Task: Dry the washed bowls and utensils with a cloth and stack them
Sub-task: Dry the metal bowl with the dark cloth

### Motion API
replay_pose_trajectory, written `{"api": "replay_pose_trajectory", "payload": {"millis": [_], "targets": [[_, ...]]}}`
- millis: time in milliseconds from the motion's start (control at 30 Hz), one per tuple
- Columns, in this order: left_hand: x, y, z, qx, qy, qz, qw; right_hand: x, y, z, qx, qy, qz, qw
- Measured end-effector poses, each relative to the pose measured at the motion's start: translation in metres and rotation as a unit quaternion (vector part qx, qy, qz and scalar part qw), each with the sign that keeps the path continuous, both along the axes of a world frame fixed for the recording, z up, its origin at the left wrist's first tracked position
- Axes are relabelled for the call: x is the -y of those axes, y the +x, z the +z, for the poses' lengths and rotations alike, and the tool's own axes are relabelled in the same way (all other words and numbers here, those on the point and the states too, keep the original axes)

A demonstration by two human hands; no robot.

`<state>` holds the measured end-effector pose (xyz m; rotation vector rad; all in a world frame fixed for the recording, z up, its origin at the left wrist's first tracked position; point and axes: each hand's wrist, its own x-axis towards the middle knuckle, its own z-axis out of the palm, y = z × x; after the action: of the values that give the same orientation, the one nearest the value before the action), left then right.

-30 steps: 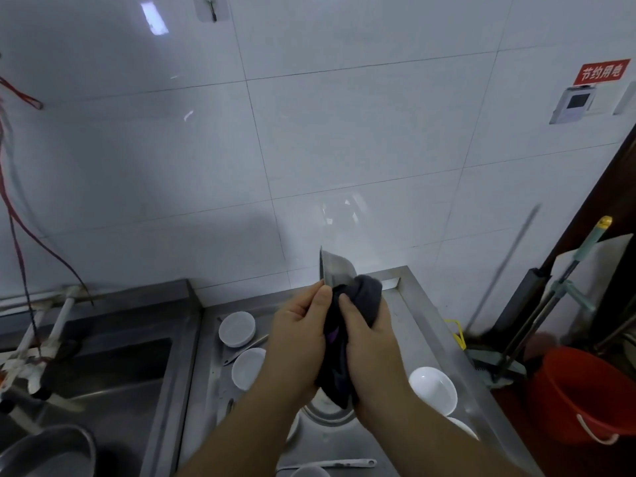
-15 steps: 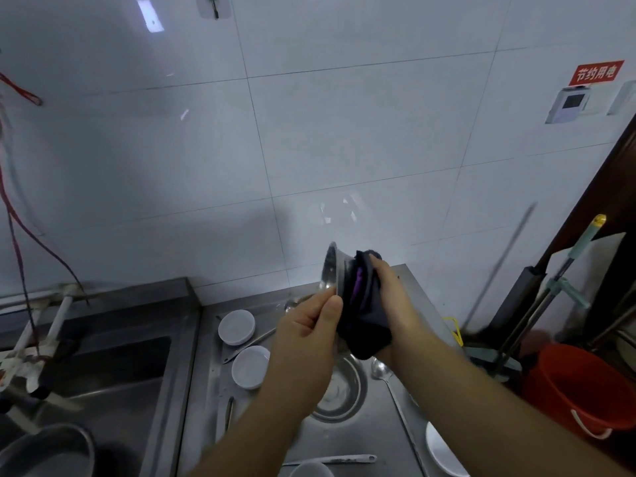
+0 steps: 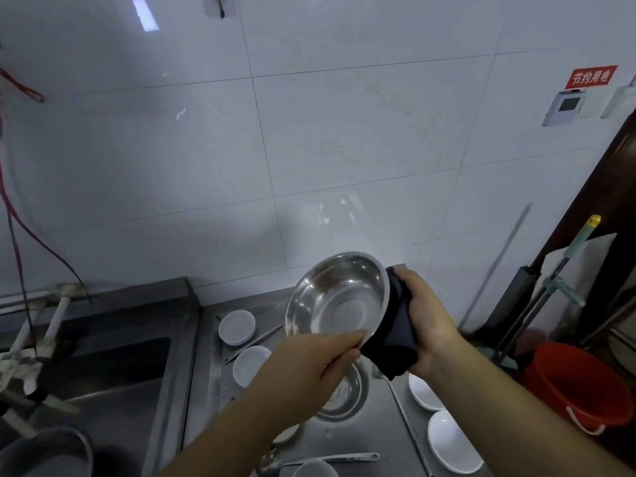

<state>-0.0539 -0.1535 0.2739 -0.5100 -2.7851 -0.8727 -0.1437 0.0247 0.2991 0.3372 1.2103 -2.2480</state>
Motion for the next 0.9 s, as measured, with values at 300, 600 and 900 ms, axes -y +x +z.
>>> {"api": "replay_pose_trajectory", "payload": {"millis": [300,600,900], "targets": [[0.016,0.009,-0.01,-0.085,-0.11,-0.051,0.989,0.002,0.026,-0.015,-0.018,0.095,-0.016,0.995],[0.052,0.017,-0.021,0.072,0.363,0.3,0.879,0.014,0.049,-0.039,0.027,0.1,-0.072,0.992],[0.058,0.016,-0.076,0.253,0.492,0.276,0.786,0.012,0.058,-0.081,0.065,0.182,-0.098,0.976]]}}
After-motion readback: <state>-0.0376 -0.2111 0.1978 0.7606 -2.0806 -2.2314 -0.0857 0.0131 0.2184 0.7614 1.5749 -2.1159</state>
